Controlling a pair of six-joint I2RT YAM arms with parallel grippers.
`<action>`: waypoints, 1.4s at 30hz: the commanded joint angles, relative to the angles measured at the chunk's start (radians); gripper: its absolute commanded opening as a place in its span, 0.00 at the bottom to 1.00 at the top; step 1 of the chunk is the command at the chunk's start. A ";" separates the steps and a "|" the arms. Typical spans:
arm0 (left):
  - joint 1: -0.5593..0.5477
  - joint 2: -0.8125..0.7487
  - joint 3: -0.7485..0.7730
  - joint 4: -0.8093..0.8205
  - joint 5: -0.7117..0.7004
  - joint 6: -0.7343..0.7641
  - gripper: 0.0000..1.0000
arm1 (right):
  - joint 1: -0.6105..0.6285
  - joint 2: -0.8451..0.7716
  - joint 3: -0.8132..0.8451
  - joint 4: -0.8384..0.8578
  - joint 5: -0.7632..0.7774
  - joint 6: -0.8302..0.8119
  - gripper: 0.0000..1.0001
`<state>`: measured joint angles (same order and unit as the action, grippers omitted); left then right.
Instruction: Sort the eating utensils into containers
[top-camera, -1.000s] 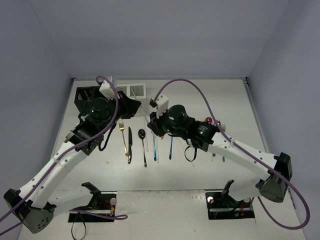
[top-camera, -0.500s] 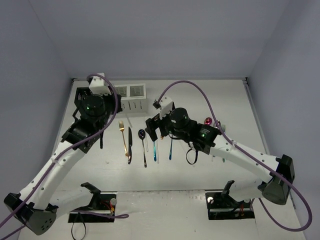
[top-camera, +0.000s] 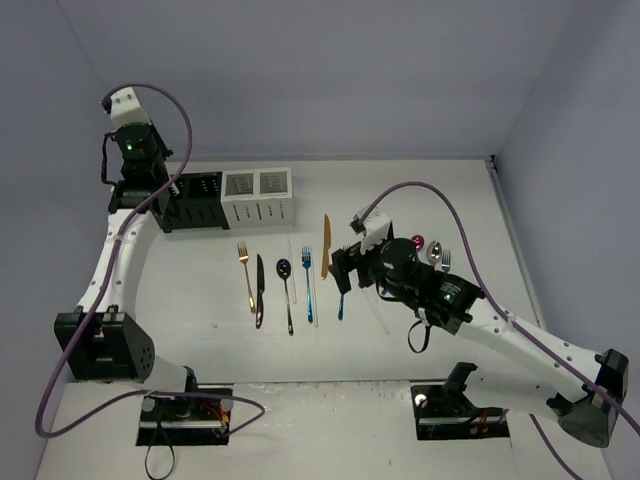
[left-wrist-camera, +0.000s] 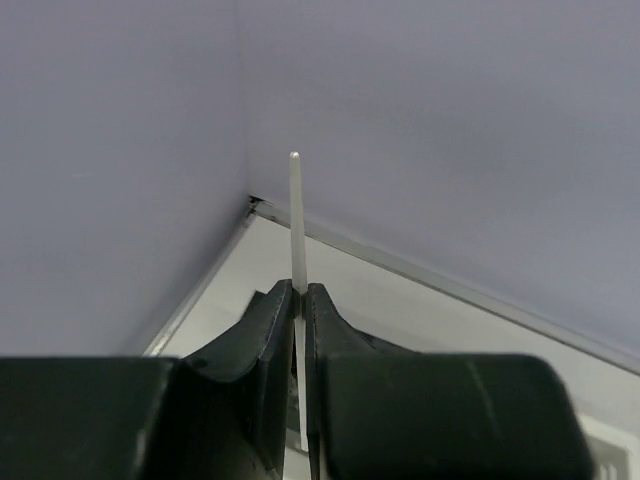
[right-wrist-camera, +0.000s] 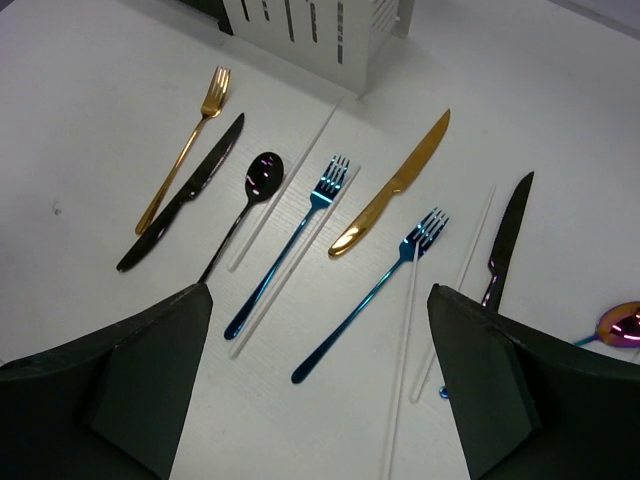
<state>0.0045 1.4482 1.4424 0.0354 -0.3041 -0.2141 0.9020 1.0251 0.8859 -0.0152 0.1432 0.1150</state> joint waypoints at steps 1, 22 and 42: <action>0.065 0.093 0.147 0.151 0.022 0.023 0.00 | -0.003 -0.050 -0.029 0.018 0.003 0.016 0.87; 0.142 0.311 0.040 0.236 0.073 -0.066 0.14 | -0.081 0.000 -0.158 -0.103 0.092 0.208 0.84; 0.110 -0.161 -0.070 -0.248 0.287 -0.175 0.72 | -0.160 0.386 -0.165 -0.173 -0.012 0.399 0.68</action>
<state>0.1384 1.4080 1.3318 -0.0187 -0.1331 -0.3288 0.7456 1.3621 0.7204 -0.1896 0.1330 0.4612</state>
